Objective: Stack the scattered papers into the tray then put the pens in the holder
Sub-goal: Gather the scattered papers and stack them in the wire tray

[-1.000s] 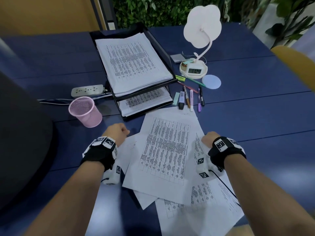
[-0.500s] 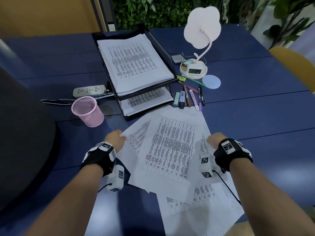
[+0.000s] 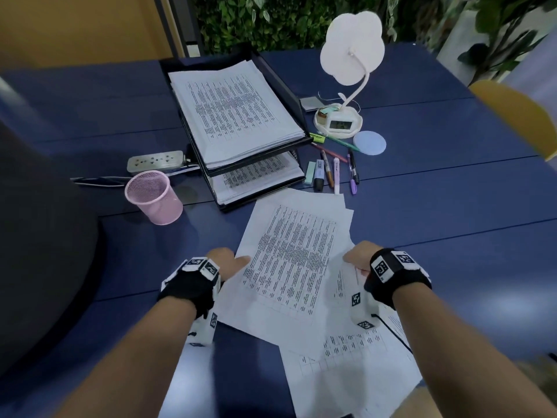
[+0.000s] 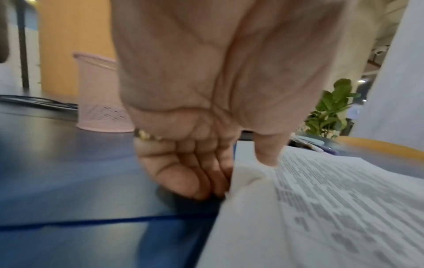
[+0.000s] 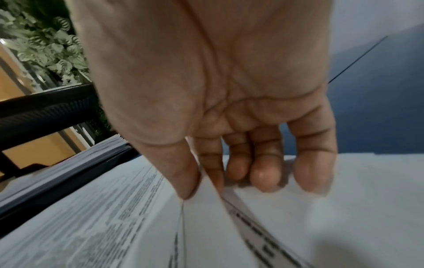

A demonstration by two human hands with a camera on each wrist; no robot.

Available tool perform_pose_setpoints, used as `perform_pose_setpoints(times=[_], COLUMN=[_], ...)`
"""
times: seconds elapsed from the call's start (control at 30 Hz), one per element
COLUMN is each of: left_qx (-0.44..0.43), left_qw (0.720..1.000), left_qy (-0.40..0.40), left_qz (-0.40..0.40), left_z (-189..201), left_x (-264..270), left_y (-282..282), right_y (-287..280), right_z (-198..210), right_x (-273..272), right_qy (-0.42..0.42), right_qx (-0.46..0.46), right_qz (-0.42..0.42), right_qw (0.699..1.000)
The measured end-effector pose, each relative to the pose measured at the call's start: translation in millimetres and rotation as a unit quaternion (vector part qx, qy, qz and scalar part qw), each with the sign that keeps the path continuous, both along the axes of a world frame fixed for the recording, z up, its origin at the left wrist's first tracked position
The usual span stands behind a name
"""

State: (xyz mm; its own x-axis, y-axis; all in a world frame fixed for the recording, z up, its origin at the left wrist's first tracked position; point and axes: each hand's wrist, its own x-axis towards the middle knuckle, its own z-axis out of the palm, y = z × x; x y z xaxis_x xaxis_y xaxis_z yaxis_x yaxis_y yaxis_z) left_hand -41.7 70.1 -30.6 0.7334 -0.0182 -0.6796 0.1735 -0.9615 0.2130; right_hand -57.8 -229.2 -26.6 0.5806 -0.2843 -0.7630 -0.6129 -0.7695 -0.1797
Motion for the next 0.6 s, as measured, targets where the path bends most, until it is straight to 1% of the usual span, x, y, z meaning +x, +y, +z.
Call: perform_pose_setpoints(times=[0.07, 0.1, 0.17, 0.23, 0.33, 0.47, 0.6], left_qx=[-0.001, -0.007, -0.015, -0.025, -0.076, -0.021, -0.011], left_qw=[0.998, 0.997, 0.996, 0.998, 0.996, 0.996, 0.996], left_qy=[-0.067, -0.081, -0.085, -0.065, -0.025, -0.079, -0.083], left_qz=[0.0, 0.005, 0.008, 0.008, 0.039, 0.021, -0.001], left_z=[-0.6, -0.2, 0.8, -0.3, -4.2, -1.1, -2.6], left_x=[3.6, 3.6, 2.0, 0.0, -1.7, -2.8, -6.6], left_y=[-6.9, -11.9, -22.2, -32.2, -43.1, -51.5, -59.0], right_y=[-1.8, -3.9, -4.1, -3.8, -4.3, 0.6, 3.8], right_z=[-2.2, -4.6, -4.4, -3.3, 1.2, 3.1, 1.9], right_x=[-3.5, -5.3, -10.2, -7.7, -0.9, -3.1, -2.7], right_qy=[-0.019, -0.044, -0.087, -0.098, -0.091, -0.079, -0.079], right_qx=[-0.042, -0.064, -0.098, -0.117, -0.089, -0.107, -0.091], right_qz=[0.027, 0.023, -0.012, -0.037, -0.051, -0.042, -0.014], right_qw=[0.999, 0.997, 0.991, 0.988, 0.991, 0.99, 0.993])
